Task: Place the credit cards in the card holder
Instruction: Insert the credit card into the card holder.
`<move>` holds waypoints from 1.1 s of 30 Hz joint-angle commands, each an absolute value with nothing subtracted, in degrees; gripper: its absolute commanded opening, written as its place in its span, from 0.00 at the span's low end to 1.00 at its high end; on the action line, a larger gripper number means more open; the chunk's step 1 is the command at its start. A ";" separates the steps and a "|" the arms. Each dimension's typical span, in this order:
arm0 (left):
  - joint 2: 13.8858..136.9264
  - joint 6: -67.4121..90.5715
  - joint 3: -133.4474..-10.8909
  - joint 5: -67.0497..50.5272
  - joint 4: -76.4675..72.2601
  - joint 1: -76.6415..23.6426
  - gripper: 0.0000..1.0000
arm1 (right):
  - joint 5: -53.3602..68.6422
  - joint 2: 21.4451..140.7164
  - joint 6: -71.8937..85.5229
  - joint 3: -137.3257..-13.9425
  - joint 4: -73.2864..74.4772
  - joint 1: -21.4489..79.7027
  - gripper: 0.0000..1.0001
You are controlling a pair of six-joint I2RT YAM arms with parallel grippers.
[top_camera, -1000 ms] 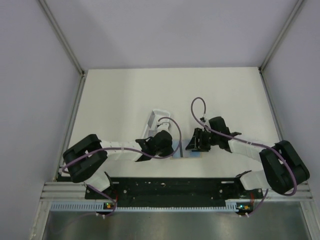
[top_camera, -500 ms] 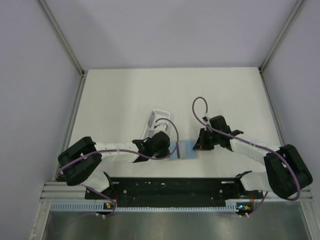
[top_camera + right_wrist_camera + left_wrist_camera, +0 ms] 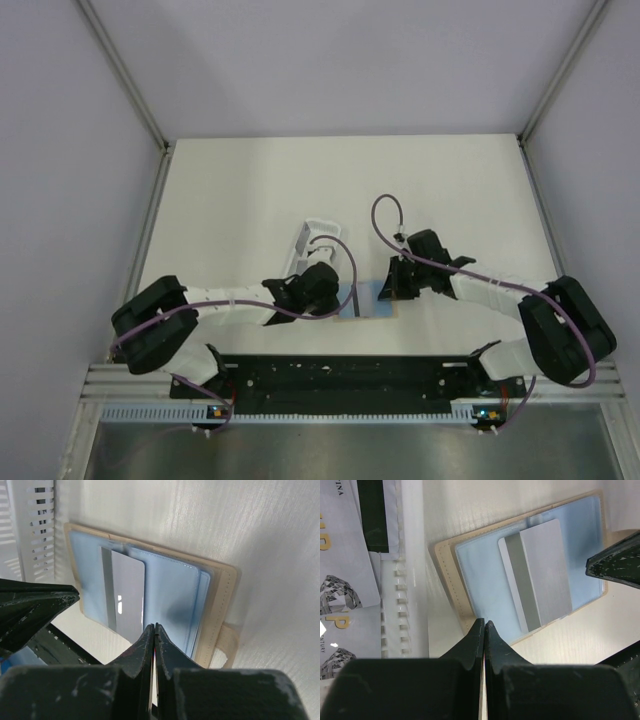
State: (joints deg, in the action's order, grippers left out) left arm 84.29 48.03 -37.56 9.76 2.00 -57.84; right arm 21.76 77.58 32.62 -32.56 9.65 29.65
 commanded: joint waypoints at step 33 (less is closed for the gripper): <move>82.44 47.99 -35.24 12.31 2.99 -58.01 0.00 | 12.48 84.90 31.64 -40.52 14.41 36.91 0.00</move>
